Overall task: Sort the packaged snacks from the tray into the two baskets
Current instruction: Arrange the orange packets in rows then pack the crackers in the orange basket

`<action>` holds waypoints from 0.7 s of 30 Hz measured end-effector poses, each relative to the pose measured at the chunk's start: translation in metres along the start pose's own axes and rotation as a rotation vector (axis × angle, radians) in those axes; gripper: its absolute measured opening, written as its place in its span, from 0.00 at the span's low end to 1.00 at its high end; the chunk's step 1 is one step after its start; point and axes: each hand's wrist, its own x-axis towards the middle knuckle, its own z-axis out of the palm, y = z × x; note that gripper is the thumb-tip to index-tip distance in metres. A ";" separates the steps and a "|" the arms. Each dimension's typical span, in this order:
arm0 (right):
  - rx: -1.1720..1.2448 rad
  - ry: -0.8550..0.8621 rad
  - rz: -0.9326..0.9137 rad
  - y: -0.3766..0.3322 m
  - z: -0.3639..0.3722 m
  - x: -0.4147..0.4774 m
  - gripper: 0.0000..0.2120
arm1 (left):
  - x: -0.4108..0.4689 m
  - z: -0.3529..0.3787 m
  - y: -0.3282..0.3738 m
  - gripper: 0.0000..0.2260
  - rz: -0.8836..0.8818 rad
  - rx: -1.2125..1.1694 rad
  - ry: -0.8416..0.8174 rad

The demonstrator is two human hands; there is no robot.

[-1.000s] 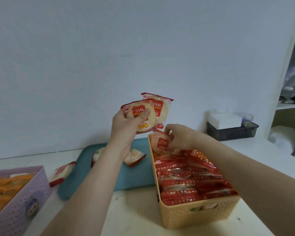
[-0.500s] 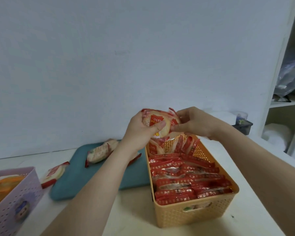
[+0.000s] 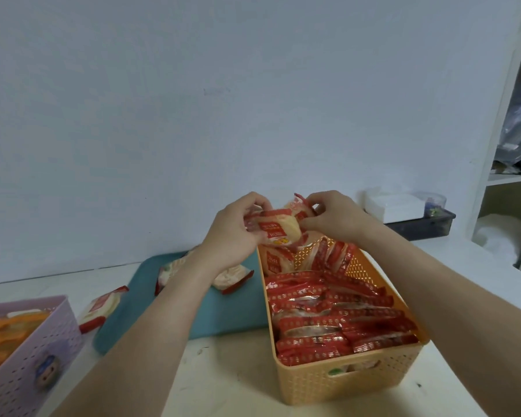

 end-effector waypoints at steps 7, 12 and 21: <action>0.352 -0.305 0.118 0.002 -0.017 -0.013 0.14 | 0.015 0.017 -0.001 0.20 0.086 0.189 -0.076; 0.207 -0.246 0.056 0.006 -0.009 -0.011 0.23 | 0.016 0.029 0.002 0.19 0.107 0.162 -0.044; 0.062 0.004 0.043 0.021 0.002 0.002 0.20 | 0.007 0.025 -0.004 0.16 -0.009 0.859 -0.408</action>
